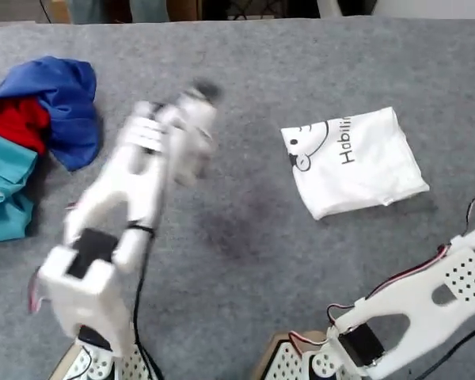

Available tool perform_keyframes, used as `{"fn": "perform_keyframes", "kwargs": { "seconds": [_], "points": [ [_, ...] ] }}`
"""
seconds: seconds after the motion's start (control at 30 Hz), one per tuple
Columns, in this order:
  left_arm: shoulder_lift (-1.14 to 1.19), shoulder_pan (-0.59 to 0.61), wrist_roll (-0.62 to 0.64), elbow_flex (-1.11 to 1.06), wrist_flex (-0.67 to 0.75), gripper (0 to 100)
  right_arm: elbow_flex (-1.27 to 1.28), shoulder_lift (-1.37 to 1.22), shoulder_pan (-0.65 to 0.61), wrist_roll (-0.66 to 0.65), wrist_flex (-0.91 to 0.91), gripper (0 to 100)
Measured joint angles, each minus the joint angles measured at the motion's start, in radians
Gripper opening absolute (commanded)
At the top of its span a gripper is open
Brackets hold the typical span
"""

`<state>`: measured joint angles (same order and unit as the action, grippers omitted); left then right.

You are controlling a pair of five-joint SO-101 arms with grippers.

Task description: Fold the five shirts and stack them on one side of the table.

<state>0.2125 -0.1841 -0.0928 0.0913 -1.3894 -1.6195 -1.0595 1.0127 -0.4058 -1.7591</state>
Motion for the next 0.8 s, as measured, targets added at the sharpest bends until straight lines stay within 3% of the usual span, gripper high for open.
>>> {"fn": "perform_keyframes", "kwargs": {
  "seconds": [0.07, 0.23, 0.43, 0.57, 0.7, 0.8],
  "points": [
    [-0.069, 0.126, 0.000, 0.055, -0.038, 5, 0.000, 0.064, -0.018, 0.021, 0.000, 2.1],
    [-0.112, 0.503, 0.003, 0.103, -0.068, 25, 0.025, 0.172, -0.069, 0.034, -0.002, 2.1],
    [-0.014, 0.910, -0.018, 0.101, -0.037, 26, 0.135, 0.267, -0.152, 0.058, -0.003, 2.1],
    [0.081, 1.037, -0.064, 0.101, 0.035, 22, 0.218, 0.338, -0.227, 0.103, -0.003, 2.1],
    [0.157, 1.056, -0.123, 0.101, 0.071, 2, 0.322, 0.417, -0.305, 0.141, -0.003, 2.1],
    [0.166, 1.056, -0.137, 0.103, 0.069, 4, 0.402, 0.468, -0.356, 0.163, -0.003, 2.1]
  ]
}}
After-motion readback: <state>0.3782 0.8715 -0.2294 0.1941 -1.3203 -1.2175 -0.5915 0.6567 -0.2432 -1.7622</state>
